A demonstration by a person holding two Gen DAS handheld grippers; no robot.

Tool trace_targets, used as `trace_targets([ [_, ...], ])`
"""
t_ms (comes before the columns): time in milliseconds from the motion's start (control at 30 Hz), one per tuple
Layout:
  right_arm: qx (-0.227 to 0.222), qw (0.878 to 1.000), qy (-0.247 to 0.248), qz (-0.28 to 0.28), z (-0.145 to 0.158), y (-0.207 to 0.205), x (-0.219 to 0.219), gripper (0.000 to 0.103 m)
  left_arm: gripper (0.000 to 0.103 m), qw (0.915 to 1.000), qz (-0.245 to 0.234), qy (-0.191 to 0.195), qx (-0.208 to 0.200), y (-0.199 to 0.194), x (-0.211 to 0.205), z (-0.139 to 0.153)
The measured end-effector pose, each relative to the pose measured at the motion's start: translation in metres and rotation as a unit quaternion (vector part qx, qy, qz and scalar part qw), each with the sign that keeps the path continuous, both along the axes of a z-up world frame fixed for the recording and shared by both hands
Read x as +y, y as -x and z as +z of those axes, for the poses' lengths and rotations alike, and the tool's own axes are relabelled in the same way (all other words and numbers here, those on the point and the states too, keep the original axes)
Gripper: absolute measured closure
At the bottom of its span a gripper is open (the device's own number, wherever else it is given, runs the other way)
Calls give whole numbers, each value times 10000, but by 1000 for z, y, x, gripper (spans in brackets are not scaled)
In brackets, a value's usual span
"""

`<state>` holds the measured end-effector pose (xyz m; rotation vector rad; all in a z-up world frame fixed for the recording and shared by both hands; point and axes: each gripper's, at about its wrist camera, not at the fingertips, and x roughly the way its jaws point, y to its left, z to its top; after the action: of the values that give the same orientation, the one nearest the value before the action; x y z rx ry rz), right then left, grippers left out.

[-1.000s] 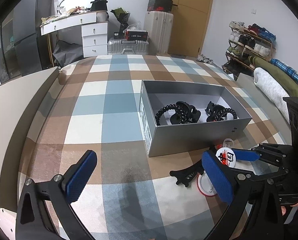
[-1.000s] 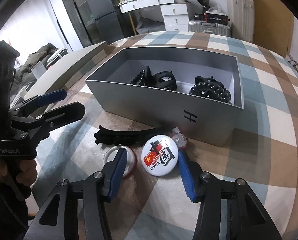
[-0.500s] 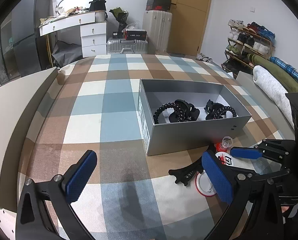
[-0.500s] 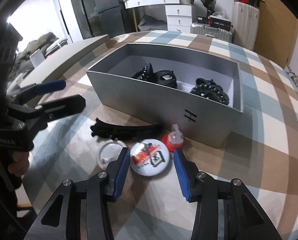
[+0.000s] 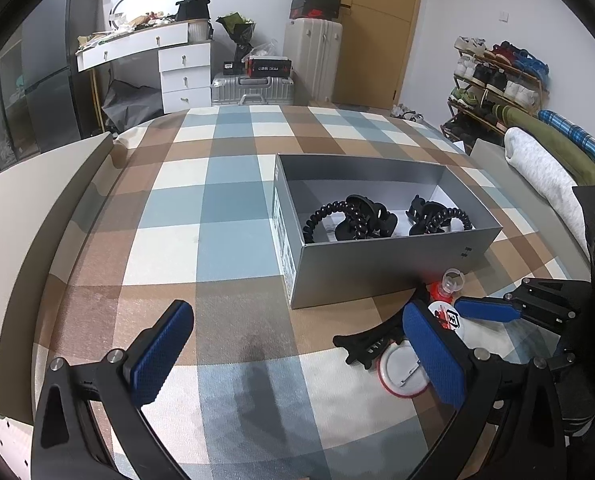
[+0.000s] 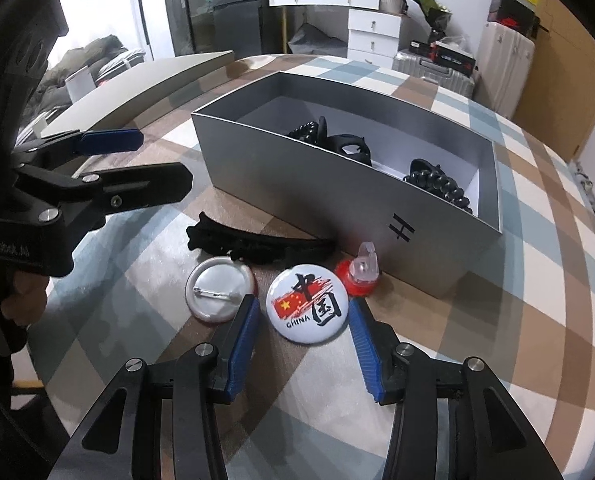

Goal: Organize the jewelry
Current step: 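Close the right gripper on the edge of the CHINA badge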

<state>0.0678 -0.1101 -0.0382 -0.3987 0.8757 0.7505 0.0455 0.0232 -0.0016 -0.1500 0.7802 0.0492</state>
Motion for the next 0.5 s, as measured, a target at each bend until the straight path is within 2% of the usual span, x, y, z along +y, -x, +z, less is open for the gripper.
trace_targets([
  [300,-94,9999,-57,22,0,1,5,61,1,10000,-8,-11,10,0,-1,-1],
  [500,-71,9976,-693,61,24,2,-8,61,1,9999,-110,35,64,1,-2,0],
])
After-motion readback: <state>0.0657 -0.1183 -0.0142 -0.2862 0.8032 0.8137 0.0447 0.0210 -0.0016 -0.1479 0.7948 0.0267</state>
